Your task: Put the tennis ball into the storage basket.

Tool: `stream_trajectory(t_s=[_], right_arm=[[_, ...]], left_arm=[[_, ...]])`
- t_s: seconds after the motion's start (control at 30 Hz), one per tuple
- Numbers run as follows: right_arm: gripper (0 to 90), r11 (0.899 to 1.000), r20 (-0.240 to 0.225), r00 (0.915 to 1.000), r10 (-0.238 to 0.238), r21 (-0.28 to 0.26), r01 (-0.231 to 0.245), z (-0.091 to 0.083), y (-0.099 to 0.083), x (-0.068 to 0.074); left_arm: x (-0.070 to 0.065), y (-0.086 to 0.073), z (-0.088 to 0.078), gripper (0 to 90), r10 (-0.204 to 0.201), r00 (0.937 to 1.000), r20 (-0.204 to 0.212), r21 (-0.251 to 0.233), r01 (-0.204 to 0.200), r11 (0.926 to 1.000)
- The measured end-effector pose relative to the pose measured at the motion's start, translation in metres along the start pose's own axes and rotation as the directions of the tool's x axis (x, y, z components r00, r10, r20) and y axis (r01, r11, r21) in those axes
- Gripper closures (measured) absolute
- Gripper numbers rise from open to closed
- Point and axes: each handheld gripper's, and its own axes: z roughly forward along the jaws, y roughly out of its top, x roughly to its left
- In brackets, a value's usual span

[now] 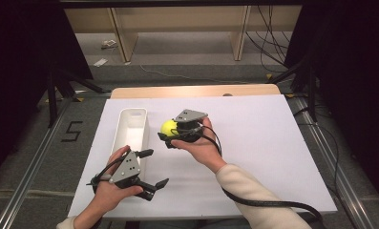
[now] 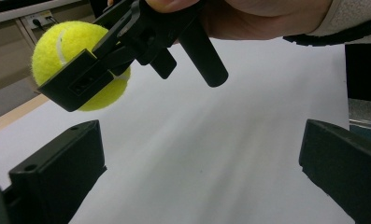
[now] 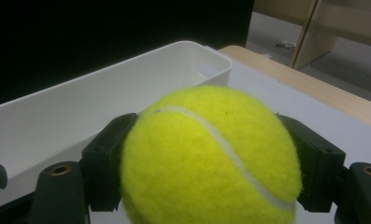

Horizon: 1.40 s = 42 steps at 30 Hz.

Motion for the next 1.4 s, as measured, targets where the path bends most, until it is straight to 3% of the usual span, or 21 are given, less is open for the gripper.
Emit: stream_trajectory(t_s=[1.4], right_arm=[[26.7, 1.0, -0.016, 0.9999, -0.005, -0.004, 0.004, 0.0082, 0.0064, 0.0049]], left_arm=[[-0.0004, -0.0001, 0.0001, 0.0, 0.001, 1.0, 0.003, 0.0, -0.001, 1.0]])
